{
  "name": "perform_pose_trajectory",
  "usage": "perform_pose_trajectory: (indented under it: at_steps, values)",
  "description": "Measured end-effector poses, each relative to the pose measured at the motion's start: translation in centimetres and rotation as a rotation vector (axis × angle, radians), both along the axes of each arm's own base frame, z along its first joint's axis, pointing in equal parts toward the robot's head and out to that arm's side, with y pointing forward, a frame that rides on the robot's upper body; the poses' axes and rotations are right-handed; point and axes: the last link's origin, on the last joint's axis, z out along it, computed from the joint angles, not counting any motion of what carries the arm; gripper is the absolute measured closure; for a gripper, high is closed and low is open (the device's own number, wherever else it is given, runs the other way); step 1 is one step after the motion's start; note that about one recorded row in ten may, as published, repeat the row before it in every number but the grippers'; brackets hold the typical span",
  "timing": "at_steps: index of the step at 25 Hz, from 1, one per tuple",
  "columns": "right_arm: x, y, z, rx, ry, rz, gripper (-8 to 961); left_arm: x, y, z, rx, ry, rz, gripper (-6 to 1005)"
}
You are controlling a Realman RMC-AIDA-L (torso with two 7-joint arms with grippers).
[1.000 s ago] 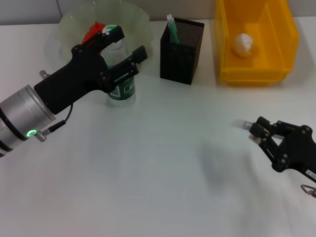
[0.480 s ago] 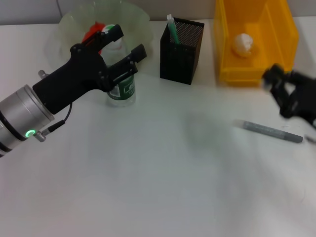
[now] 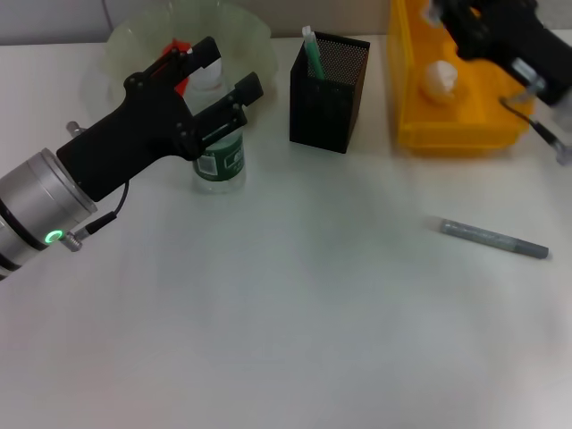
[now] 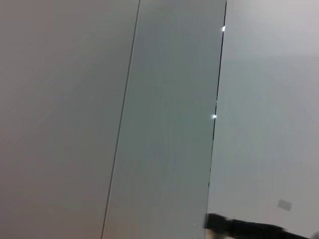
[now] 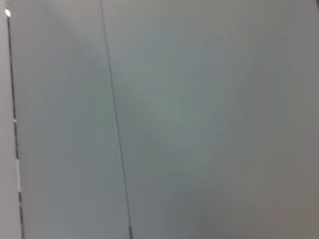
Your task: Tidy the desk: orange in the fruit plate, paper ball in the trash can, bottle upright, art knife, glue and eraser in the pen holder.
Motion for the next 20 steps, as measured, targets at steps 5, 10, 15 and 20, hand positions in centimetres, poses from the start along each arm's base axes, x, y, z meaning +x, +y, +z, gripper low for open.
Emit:
perform_pose_trajectory:
  at_steps: [5, 10, 15, 20]
  values:
    - [-2.9, 3.6, -0.9, -0.102, -0.089, -0.027, 803, 0.0, 0.1, 0.2, 0.007, -0.006, 0.004, 258]
    - [-5.4, 5.0, -2.3, -0.231, -0.202, -0.041, 799, 0.0, 0.1, 0.2, 0.007, -0.005, 0.003, 258]
    - [-6.3, 5.5, -3.6, -0.259, -0.284, -0.064, 794, 0.0, 0.2, 0.2, 0.008, -0.002, 0.004, 259]
    - [-7.0, 6.2, -5.0, -0.272, -0.356, -0.096, 790, 0.0, 0.2, 0.2, 0.010, 0.001, 0.004, 259]
